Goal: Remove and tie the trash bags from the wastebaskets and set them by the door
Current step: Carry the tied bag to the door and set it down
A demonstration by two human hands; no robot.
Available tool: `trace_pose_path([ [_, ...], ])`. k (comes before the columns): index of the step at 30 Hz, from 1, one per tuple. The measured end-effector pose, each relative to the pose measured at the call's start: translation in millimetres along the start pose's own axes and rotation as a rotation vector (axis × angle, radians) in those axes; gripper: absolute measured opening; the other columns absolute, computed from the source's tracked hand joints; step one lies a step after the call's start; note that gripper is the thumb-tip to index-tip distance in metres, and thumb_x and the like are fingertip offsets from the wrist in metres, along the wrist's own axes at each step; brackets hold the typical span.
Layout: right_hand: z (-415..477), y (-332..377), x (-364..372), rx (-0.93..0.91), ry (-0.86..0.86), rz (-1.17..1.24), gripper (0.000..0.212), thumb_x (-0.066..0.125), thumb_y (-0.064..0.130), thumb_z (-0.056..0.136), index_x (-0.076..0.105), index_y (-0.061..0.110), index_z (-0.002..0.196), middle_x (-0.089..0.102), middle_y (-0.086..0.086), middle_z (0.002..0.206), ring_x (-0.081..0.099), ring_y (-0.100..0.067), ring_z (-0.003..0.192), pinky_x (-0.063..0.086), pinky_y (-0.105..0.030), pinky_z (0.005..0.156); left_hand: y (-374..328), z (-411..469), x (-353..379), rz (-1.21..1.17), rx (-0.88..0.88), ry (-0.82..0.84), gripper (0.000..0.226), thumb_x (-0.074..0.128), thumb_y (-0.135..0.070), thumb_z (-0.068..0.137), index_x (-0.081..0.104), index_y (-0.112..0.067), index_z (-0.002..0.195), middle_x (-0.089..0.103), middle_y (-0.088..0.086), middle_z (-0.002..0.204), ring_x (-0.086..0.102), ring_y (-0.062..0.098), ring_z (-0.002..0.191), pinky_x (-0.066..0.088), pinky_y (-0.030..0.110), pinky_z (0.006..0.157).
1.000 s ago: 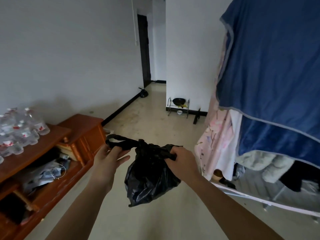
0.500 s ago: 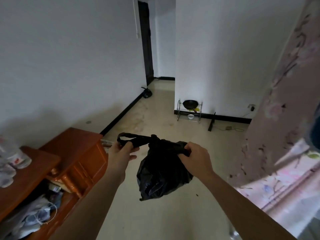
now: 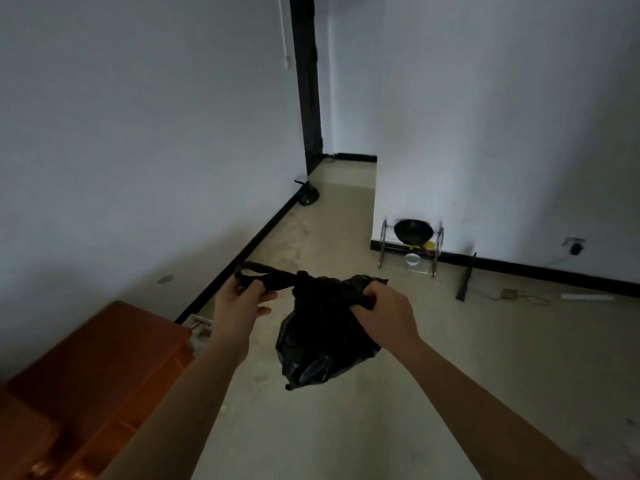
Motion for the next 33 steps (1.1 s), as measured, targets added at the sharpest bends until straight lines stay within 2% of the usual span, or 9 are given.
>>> trace_pose_path([
  [3,79,9,28,0.010,0.020,0.011,0.017,0.067,0.028,0.081,0.059,0.013,0.081,0.060,0.000,0.077,0.056,-0.018,0.072,0.045,-0.032,0.066,3,78,1,-0.027,-0.006,-0.034,0.015,0.057,-0.013,0.098,0.066,-0.014,0.111,0.074,0.008,0.104,0.071,0.022,0.086,0.053,0.038,0.071],
  [7,197,16,80,-0.006,0.032,0.017,0.016,0.067,0.027,0.080,0.057,0.015,0.078,0.058,0.003,0.072,0.053,-0.016,0.069,0.035,-0.020,0.056,14,203,6,-0.057,-0.009,-0.044,0.020,0.057,-0.013,0.098,0.065,-0.014,0.116,0.074,0.007,0.104,0.072,0.021,0.086,0.053,0.034,0.068],
  [10,284,21,128,-0.012,0.038,0.011,0.018,0.067,0.026,0.079,0.052,0.020,0.073,0.052,0.007,0.067,0.051,-0.014,0.066,0.031,-0.021,0.053,22,309,10,-0.059,-0.021,-0.037,0.022,0.058,-0.011,0.097,0.064,-0.010,0.118,0.075,0.008,0.103,0.073,0.018,0.081,0.052,0.031,0.062],
  [13,367,25,156,0.007,0.041,-0.010,0.018,0.067,0.027,0.077,0.050,0.024,0.074,0.053,0.008,0.069,0.052,-0.013,0.065,0.031,-0.020,0.053,12,406,26,-0.058,-0.049,-0.003,0.020,0.057,-0.010,0.097,0.065,-0.011,0.115,0.075,0.008,0.103,0.072,0.020,0.081,0.051,0.032,0.063],
  [20,547,17,187,0.097,-0.038,0.024,0.020,0.068,0.024,0.079,0.049,0.026,0.077,0.054,0.010,0.072,0.048,0.000,0.066,0.029,-0.016,0.056,-26,599,99,-0.051,-0.044,0.089,0.018,0.057,-0.010,0.096,0.066,-0.007,0.112,0.075,0.009,0.100,0.069,0.019,0.080,0.051,0.030,0.062],
  [26,719,-37,241,0.131,-0.037,0.048,0.015,0.067,0.024,0.080,0.053,0.024,0.084,0.060,0.004,0.079,0.053,-0.010,0.069,0.032,-0.015,0.056,-14,775,177,-0.024,-0.089,0.130,0.022,0.062,-0.014,0.094,0.064,-0.004,0.113,0.075,0.010,0.102,0.070,0.022,0.086,0.050,0.034,0.067],
  [30,839,-59,267,0.101,0.034,0.051,0.016,0.065,0.025,0.080,0.050,0.027,0.085,0.057,0.007,0.080,0.054,-0.013,0.073,0.033,-0.016,0.057,-15,879,218,-0.009,-0.125,0.100,0.020,0.055,-0.014,0.097,0.064,-0.003,0.113,0.074,0.013,0.107,0.070,0.026,0.094,0.053,0.042,0.078],
  [33,936,-61,278,0.077,0.053,0.041,0.016,0.063,0.025,0.081,0.048,0.028,0.084,0.051,0.012,0.080,0.050,-0.010,0.073,0.030,-0.016,0.057,-32,958,245,0.018,-0.099,0.062,0.012,0.053,-0.014,0.099,0.063,-0.008,0.102,0.072,0.011,0.102,0.068,0.024,0.091,0.051,0.036,0.073],
])
Point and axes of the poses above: each hand's wrist, its own z-axis towards the middle knuckle, its own x-axis out of the palm, y = z × x, the point moved 3 cm from there along z, towards the middle knuckle
